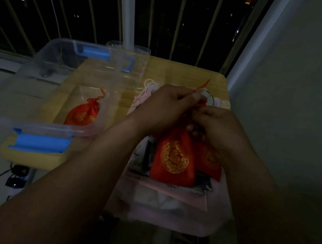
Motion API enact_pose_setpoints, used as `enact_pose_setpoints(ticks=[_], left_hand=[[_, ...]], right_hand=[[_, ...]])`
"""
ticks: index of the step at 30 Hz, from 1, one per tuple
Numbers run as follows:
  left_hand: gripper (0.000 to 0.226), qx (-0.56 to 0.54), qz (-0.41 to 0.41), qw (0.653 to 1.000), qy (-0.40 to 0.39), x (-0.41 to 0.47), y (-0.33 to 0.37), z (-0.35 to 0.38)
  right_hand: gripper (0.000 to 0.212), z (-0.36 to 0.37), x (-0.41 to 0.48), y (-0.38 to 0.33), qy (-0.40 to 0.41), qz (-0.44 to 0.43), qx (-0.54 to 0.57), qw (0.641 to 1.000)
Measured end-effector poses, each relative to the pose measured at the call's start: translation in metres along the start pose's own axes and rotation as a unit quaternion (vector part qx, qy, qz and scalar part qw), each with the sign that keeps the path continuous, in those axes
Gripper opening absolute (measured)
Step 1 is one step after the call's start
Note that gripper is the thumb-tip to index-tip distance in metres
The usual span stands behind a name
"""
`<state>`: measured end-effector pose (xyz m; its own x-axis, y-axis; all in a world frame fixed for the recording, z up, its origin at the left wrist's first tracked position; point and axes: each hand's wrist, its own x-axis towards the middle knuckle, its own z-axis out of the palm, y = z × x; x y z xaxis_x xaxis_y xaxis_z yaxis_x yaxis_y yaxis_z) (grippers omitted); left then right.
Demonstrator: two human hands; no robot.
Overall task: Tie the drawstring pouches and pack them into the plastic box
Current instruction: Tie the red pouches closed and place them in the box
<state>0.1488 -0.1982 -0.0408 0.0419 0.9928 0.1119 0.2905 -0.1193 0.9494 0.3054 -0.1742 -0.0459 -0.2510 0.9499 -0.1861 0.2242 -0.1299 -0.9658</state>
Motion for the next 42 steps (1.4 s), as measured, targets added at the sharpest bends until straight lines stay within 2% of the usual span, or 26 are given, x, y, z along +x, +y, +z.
enact_pose_setpoints(ticks=[4, 7, 10, 14, 17, 26, 31, 34, 37, 42], left_hand=[[0.032, 0.002, -0.003, 0.999, -0.032, -0.009, -0.002, -0.002], [0.033, -0.051, -0.016, 0.997, -0.059, -0.011, 0.002, -0.004], [0.036, -0.074, -0.021, 0.993, -0.085, -0.018, 0.007, 0.002], [0.035, -0.023, -0.022, 0.999, -0.029, -0.032, -0.002, -0.002], [0.023, 0.043, -0.015, 0.999, 0.0, -0.044, -0.013, -0.005], [0.016, 0.181, 0.041, 0.981, 0.062, -0.057, -0.024, -0.004], [0.019, 0.202, 0.006, 0.977, 0.07, -0.04, -0.029, -0.001], [0.022, 0.173, -0.018, 0.982, 0.067, -0.033, -0.03, 0.002], [0.024, 0.098, -0.042, 0.993, 0.045, -0.036, -0.027, 0.006], [0.03, 0.0, -0.073, 0.997, 0.013, -0.045, -0.028, 0.007]], right_hand=[[0.023, 0.011, -0.008, 0.0, -0.063, -0.003, 0.055, 0.996], [0.027, 0.01, -0.015, -0.002, -0.105, -0.035, 0.065, 0.992], [0.028, 0.01, -0.02, 0.002, -0.079, -0.061, 0.041, 0.994], [0.027, 0.01, -0.024, 0.01, -0.007, -0.047, 0.105, 0.993], [0.026, 0.01, -0.028, 0.016, 0.002, -0.024, 0.12, 0.993], [0.017, 0.017, -0.04, 0.013, 0.039, -0.082, -0.035, 0.995], [0.014, 0.02, -0.028, 0.024, 0.06, -0.065, -0.06, 0.994], [0.012, 0.019, -0.023, 0.03, 0.073, -0.052, -0.029, 0.996], [0.01, 0.017, -0.028, 0.032, 0.085, -0.062, -0.02, 0.994], [0.011, 0.014, -0.034, 0.041, 0.064, -0.06, 0.009, 0.996]])
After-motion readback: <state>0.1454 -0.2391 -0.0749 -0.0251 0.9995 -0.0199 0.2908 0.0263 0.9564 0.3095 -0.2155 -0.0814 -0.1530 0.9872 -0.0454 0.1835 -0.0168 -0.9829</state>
